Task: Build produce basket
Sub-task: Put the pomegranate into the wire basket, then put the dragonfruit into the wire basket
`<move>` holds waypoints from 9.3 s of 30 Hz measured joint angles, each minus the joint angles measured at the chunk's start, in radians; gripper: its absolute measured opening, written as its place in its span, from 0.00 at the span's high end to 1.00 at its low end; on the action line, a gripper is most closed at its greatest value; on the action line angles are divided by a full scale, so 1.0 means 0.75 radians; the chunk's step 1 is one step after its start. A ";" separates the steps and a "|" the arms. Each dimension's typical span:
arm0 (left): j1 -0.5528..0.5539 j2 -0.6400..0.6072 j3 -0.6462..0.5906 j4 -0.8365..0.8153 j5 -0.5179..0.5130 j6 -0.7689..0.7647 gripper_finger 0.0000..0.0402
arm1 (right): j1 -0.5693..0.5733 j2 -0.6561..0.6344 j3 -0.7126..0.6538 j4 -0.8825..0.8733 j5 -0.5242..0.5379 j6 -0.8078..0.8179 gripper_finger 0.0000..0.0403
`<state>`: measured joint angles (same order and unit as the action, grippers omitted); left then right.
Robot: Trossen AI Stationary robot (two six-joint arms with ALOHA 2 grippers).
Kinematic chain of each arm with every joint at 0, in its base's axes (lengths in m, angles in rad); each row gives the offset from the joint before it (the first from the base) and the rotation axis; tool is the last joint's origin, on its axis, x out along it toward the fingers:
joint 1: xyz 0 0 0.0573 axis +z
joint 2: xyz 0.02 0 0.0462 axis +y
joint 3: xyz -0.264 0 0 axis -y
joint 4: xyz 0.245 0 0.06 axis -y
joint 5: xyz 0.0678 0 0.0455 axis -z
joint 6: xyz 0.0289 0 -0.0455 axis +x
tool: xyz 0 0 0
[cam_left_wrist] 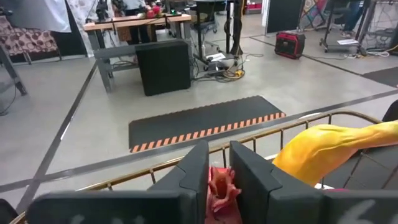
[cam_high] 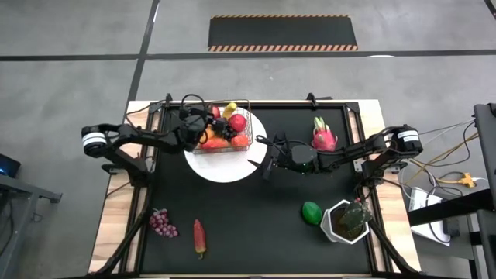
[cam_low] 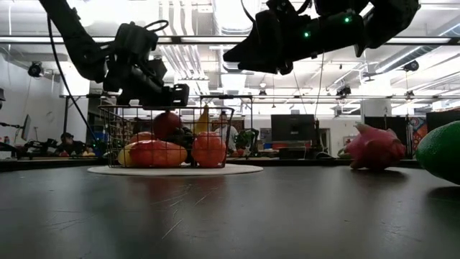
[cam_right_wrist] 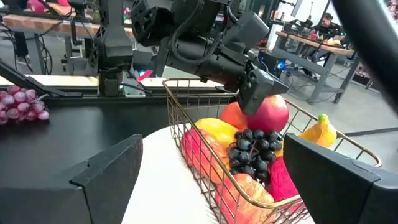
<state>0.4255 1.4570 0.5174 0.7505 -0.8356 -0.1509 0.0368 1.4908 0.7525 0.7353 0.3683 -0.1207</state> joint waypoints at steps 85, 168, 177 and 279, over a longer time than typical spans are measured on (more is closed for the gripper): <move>-0.492 -0.652 -0.009 -0.282 0.165 0.642 0.72 | -0.341 -0.066 0.564 -2.519 0.264 1.621 0.09; -0.622 -0.680 -0.027 -0.072 0.301 0.551 0.72 | 0.034 -0.521 -0.019 -0.936 0.114 0.434 0.34; -0.625 -0.668 -0.024 -0.055 0.702 0.406 0.72 | 0.053 -0.304 -0.339 0.325 -0.158 0.030 0.34; -0.327 -0.524 0.259 -1.433 0.067 -0.279 0.82 | 0.049 -0.327 -0.245 -0.158 0.038 0.255 0.09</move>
<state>0.1802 1.0640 0.7120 -0.3242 -0.7850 -0.3603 0.0734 1.2457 0.5686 0.6170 0.3969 0.0709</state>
